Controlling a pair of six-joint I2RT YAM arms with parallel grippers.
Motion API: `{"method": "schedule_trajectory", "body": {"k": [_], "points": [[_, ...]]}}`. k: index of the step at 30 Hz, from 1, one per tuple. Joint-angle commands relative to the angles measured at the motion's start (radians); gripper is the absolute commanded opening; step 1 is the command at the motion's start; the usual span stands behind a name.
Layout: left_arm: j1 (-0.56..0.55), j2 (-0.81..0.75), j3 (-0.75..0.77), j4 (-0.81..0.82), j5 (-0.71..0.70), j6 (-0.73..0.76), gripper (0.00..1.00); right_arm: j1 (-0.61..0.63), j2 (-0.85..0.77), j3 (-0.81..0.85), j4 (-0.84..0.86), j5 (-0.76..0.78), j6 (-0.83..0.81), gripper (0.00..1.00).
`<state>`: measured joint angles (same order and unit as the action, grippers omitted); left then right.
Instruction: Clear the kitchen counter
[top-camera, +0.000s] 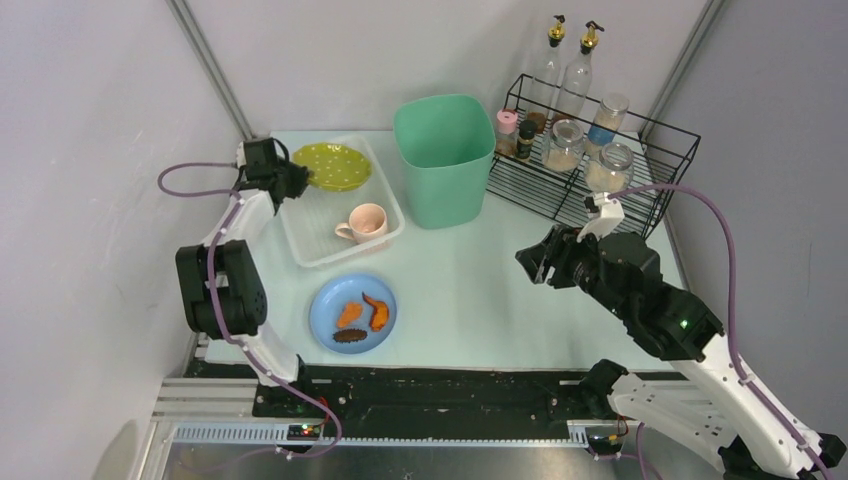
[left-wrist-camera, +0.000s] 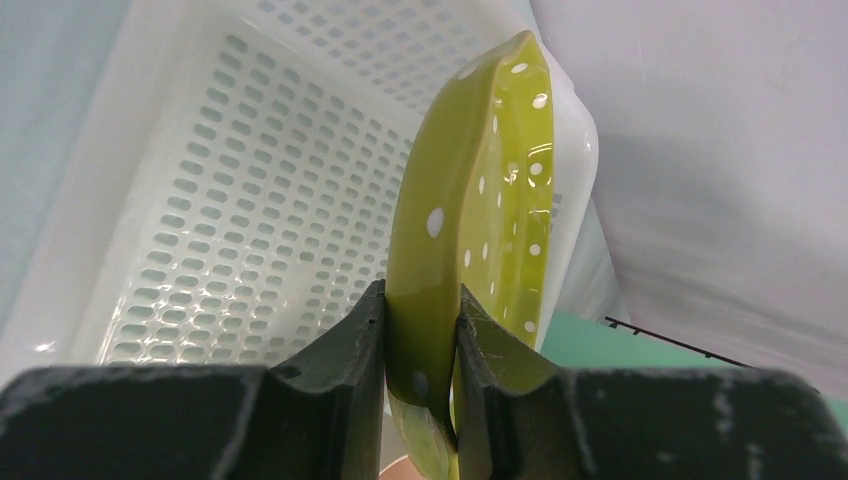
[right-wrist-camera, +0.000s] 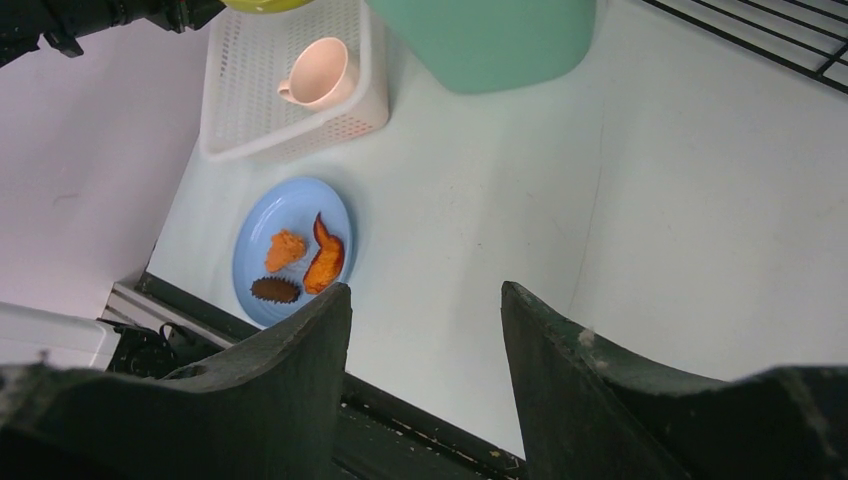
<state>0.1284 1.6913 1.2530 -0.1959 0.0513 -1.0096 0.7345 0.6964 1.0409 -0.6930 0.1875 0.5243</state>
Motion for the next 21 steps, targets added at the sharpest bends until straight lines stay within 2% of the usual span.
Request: {"method": "schedule_trajectory", "body": {"k": [1, 21], "points": [[-0.014, 0.006, 0.084, 0.13, -0.01, -0.002, 0.0, -0.006, -0.027, -0.004, -0.024, 0.032, 0.02, 0.61], [-0.034, 0.107, -0.035, 0.216, 0.021, 0.032, 0.0, -0.004, -0.034, -0.019, -0.053, 0.023, 0.035, 0.61]]}}
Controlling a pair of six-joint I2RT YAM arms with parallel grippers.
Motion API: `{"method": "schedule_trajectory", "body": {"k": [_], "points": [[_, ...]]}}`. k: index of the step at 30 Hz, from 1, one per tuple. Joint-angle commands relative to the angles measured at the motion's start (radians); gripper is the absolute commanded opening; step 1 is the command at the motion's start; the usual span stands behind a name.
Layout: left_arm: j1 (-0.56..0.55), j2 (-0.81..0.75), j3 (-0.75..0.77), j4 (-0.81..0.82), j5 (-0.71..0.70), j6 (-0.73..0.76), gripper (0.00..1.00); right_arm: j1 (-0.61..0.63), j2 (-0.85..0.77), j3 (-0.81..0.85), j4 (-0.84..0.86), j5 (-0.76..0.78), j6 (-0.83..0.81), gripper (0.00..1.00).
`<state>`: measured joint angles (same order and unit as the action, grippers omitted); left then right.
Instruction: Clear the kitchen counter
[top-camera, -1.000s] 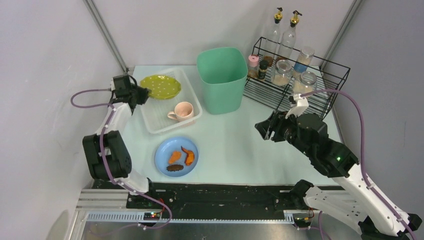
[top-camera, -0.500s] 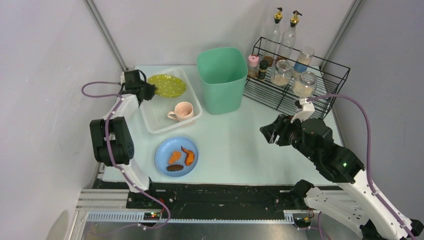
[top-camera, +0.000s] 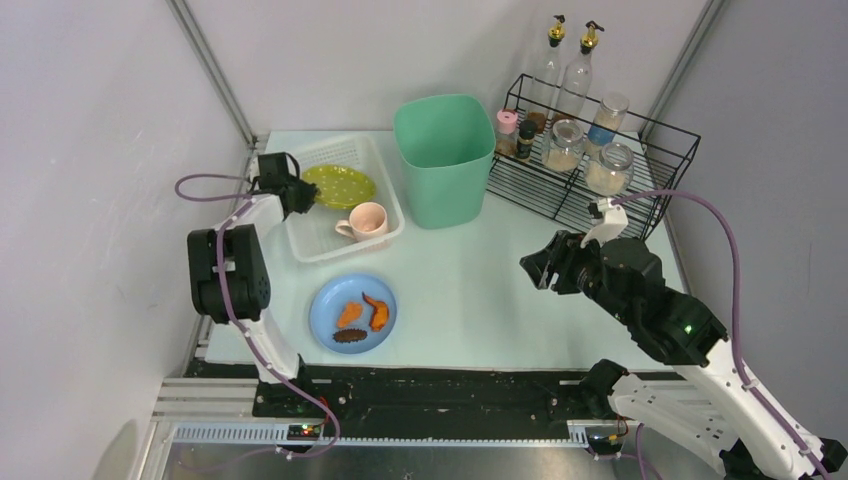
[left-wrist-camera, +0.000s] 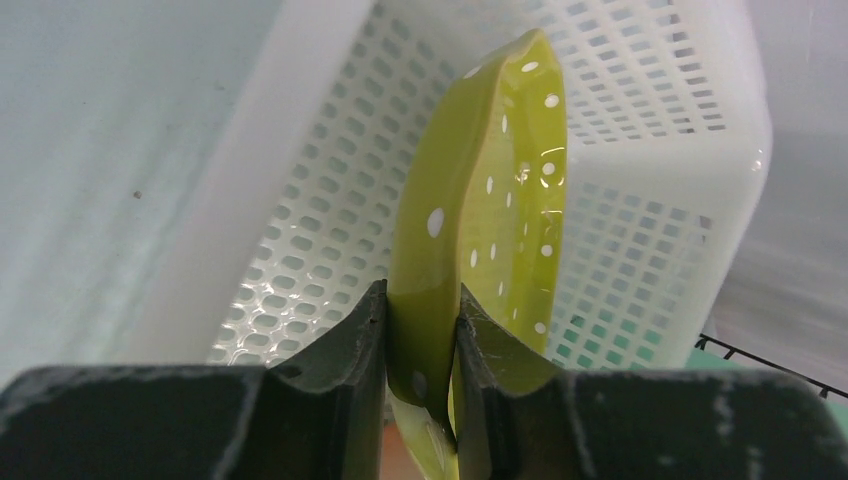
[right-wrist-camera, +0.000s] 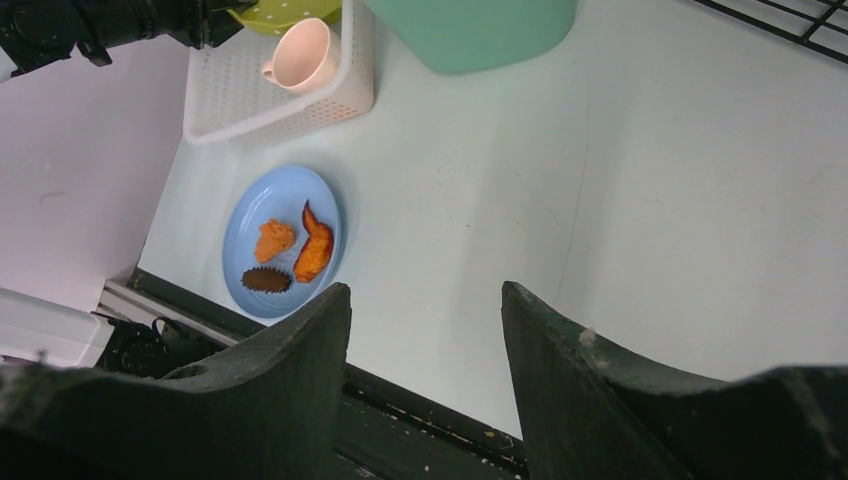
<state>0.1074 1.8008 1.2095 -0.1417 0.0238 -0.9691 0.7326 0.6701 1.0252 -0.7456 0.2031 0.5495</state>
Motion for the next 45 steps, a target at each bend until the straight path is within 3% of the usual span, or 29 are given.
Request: {"method": "schedule_trajectory", "body": {"k": [1, 3, 5, 6, 8, 14, 16, 17, 18, 27, 34, 45], "points": [[-0.013, 0.005, 0.006, 0.165, 0.053, -0.009, 0.0, -0.002, -0.008, -0.004, -0.003, 0.007, 0.01, 0.61], [-0.013, 0.014, 0.002, 0.167, 0.06, -0.01, 0.0, -0.002, -0.008, -0.005, -0.005, 0.007, 0.012, 0.61], [-0.013, 0.019, -0.004, 0.168, 0.064, -0.009, 0.11, -0.002, -0.007, -0.004, -0.007, 0.007, 0.012, 0.61], [-0.013, 0.02, -0.01, 0.168, 0.066, -0.009, 0.27, -0.002, -0.007, -0.005, -0.007, 0.006, 0.011, 0.61], [-0.012, 0.018, -0.021, 0.167, 0.076, -0.003, 0.42, -0.002, -0.005, -0.006, -0.006, 0.007, 0.01, 0.62], [-0.009, 0.009, -0.019, 0.068, 0.125, 0.043, 0.63, -0.002, 0.007, -0.007, 0.004, -0.005, 0.01, 0.62], [-0.005, 0.009, -0.014, 0.027, 0.162, 0.051, 0.78, -0.002, 0.011, -0.011, 0.01, -0.012, 0.011, 0.62], [-0.003, 0.007, -0.016, 0.008, 0.173, 0.049, 0.94, 0.0, 0.012, -0.014, 0.012, -0.017, 0.014, 0.62], [-0.001, 0.001, -0.018, -0.004, 0.191, 0.046, 0.97, -0.001, 0.013, -0.015, 0.015, -0.021, 0.015, 0.63], [0.007, -0.037, 0.022, -0.253, 0.238, 0.099, 1.0, 0.004, 0.014, -0.028, 0.02, -0.033, 0.023, 0.63], [0.011, -0.11, 0.031, -0.493, 0.128, 0.171, 1.0, 0.006, 0.029, -0.043, 0.043, -0.045, 0.012, 0.64], [0.023, -0.353, 0.004, -0.594, 0.097, 0.304, 1.0, 0.039, 0.116, -0.069, 0.108, -0.108, 0.012, 0.65]]}}
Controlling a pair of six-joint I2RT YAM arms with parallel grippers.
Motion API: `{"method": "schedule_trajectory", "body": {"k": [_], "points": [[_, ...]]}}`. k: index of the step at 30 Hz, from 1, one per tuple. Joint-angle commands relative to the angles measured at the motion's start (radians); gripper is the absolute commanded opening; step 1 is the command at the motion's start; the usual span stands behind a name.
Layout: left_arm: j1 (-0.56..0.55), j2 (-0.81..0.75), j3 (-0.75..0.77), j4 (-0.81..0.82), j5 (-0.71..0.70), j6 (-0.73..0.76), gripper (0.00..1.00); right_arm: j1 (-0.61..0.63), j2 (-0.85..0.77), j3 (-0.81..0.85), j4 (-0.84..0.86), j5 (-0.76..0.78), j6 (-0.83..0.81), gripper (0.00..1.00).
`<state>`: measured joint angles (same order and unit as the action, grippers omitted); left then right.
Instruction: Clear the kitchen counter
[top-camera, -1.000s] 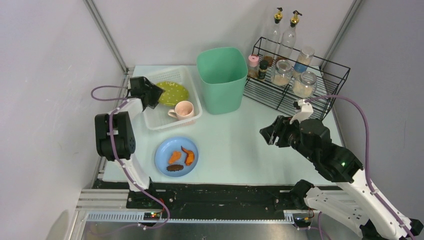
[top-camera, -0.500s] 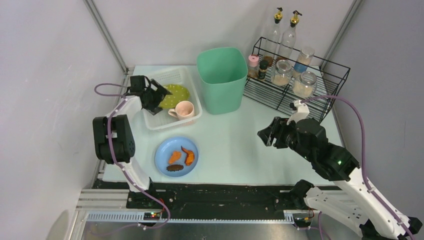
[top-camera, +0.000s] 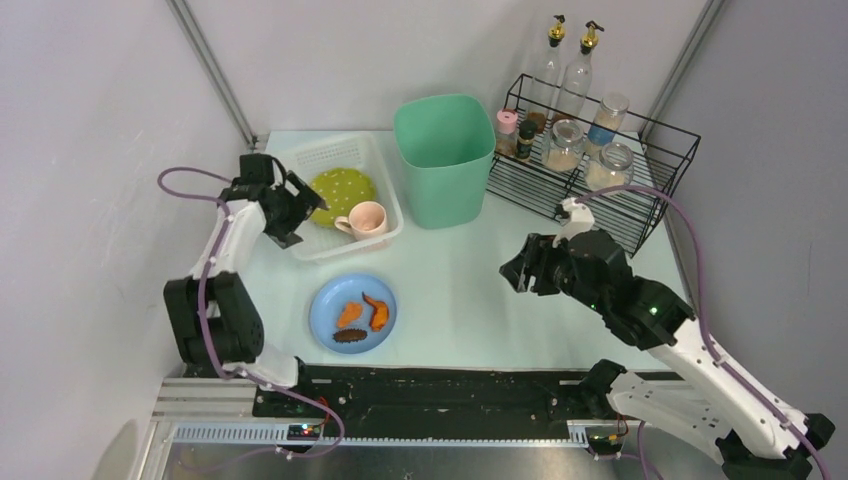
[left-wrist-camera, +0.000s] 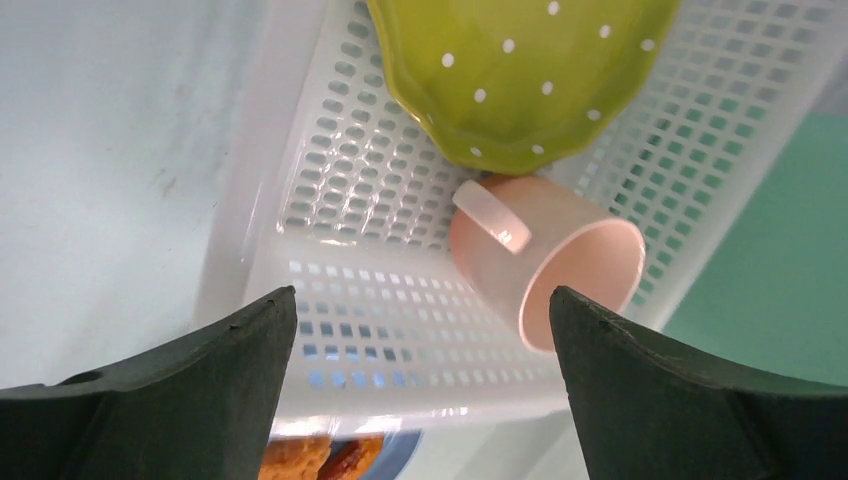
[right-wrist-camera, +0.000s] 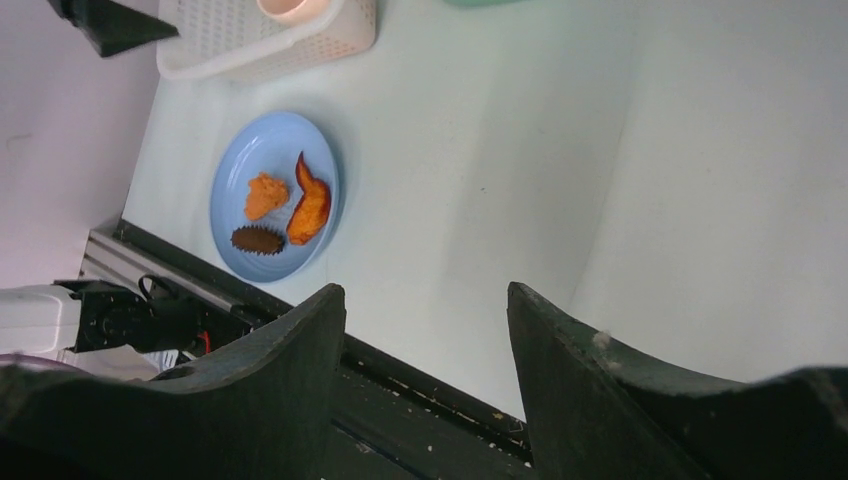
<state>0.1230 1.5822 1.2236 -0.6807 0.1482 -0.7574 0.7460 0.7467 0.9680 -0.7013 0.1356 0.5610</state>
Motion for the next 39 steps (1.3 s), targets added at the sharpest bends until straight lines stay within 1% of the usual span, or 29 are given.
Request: {"method": "schedule_trajectory", "body": {"k": [1, 6, 10, 11, 14, 17, 23, 27, 31, 33, 36, 39], "points": [[0.007, -0.172, -0.025, -0.056, -0.026, 0.103, 1.0, 0.039, 0.058, -0.019, 0.077, -0.045, 0.006, 0.65], [0.007, -0.296, -0.081, -0.056, 0.027, 0.191, 1.0, 0.08, 0.148, -0.031, 0.142, -0.088, 0.021, 0.65], [0.007, -0.43, -0.155, -0.053, 0.077, 0.228, 1.0, 0.118, 0.271, -0.037, 0.23, -0.12, 0.04, 0.66], [0.007, -0.448, -0.168, -0.052, 0.086, 0.23, 1.0, 0.129, 0.291, -0.04, 0.247, -0.154, 0.05, 0.66], [0.007, -0.52, -0.225, -0.052, 0.154, 0.242, 1.0, 0.157, 0.406, -0.041, 0.324, -0.203, 0.084, 0.66], [0.005, -0.574, -0.268, -0.041, 0.22, 0.288, 1.0, 0.175, 0.498, -0.04, 0.391, -0.218, 0.127, 0.66], [-0.007, -0.708, -0.364, -0.005, 0.283, 0.342, 1.0, 0.213, 0.714, -0.04, 0.578, -0.247, 0.238, 0.66], [-0.055, -0.815, -0.422, 0.033, 0.308, 0.362, 1.0, 0.222, 0.825, -0.038, 0.661, -0.267, 0.308, 0.65], [-0.149, -0.863, -0.431, 0.04, 0.321, 0.374, 1.0, 0.236, 0.924, 0.002, 0.678, -0.268, 0.323, 0.64], [-0.173, -0.886, -0.439, 0.041, 0.325, 0.38, 1.0, 0.244, 0.964, 0.029, 0.687, -0.258, 0.33, 0.63], [-0.21, -0.928, -0.472, 0.061, 0.283, 0.39, 1.0, 0.251, 1.011, 0.044, 0.726, -0.245, 0.348, 0.63], [-0.231, -0.975, -0.529, 0.11, 0.305, 0.385, 1.0, 0.257, 1.071, 0.067, 0.765, -0.245, 0.375, 0.61]]}}
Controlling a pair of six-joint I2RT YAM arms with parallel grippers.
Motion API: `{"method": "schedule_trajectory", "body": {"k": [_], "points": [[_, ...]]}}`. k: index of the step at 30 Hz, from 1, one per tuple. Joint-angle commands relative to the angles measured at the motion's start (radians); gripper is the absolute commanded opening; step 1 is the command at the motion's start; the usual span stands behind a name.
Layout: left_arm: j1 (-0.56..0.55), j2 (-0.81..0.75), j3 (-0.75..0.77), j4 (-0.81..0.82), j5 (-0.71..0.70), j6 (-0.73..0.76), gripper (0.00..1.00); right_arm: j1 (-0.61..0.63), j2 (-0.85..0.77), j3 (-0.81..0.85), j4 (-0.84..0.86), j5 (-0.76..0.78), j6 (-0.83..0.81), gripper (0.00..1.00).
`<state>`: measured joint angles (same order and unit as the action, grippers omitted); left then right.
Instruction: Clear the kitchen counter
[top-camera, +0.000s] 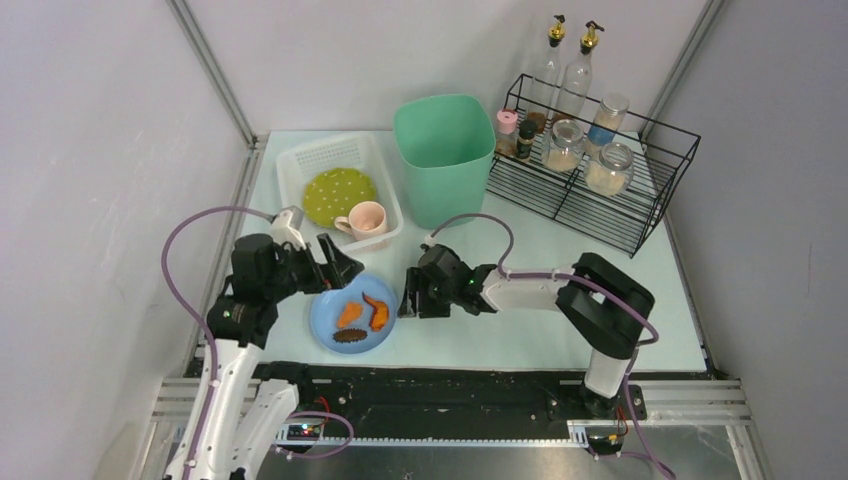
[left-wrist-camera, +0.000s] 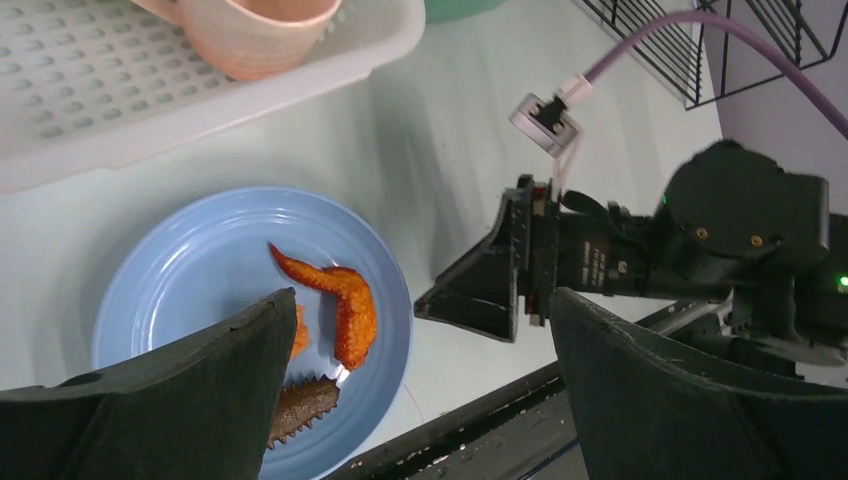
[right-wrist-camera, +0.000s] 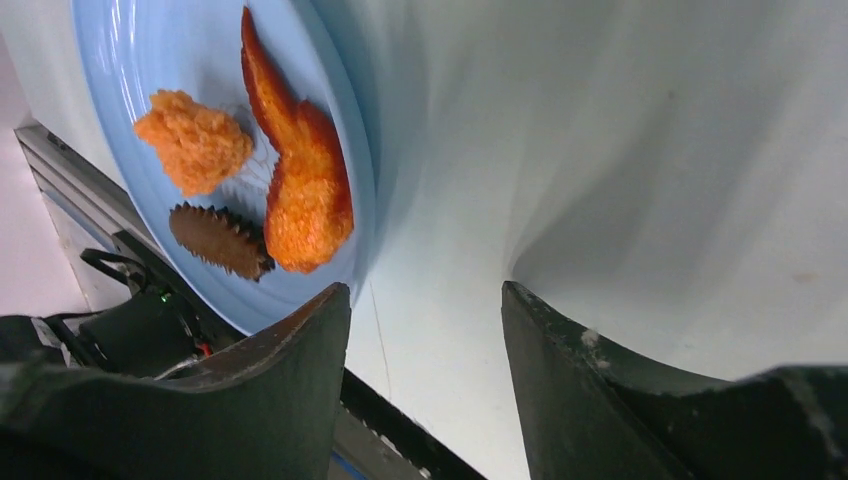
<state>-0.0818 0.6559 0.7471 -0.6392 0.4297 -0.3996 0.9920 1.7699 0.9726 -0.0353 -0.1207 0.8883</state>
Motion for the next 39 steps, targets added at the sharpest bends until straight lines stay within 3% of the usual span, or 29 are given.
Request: {"method": "schedule_trajectory", "body": {"k": [1, 9, 23, 39], "points": [[-0.028, -0.064, -0.061, 0.075, 0.024, 0.021, 1.0, 0.017, 0.073, 0.07, 0.104, 0.011, 0.053, 0.6], [-0.04, -0.128, -0.096, 0.117, 0.019, 0.008, 1.0, 0.039, 0.155, 0.141, 0.099, 0.033, 0.074, 0.55], [-0.046, -0.107, -0.102, 0.118, 0.015, 0.001, 1.0, 0.04, 0.166, 0.144, 0.084, 0.064, 0.098, 0.23], [-0.046, -0.08, -0.103, 0.118, 0.02, -0.002, 1.0, 0.04, 0.191, 0.144, 0.124, 0.042, 0.096, 0.25]]}}
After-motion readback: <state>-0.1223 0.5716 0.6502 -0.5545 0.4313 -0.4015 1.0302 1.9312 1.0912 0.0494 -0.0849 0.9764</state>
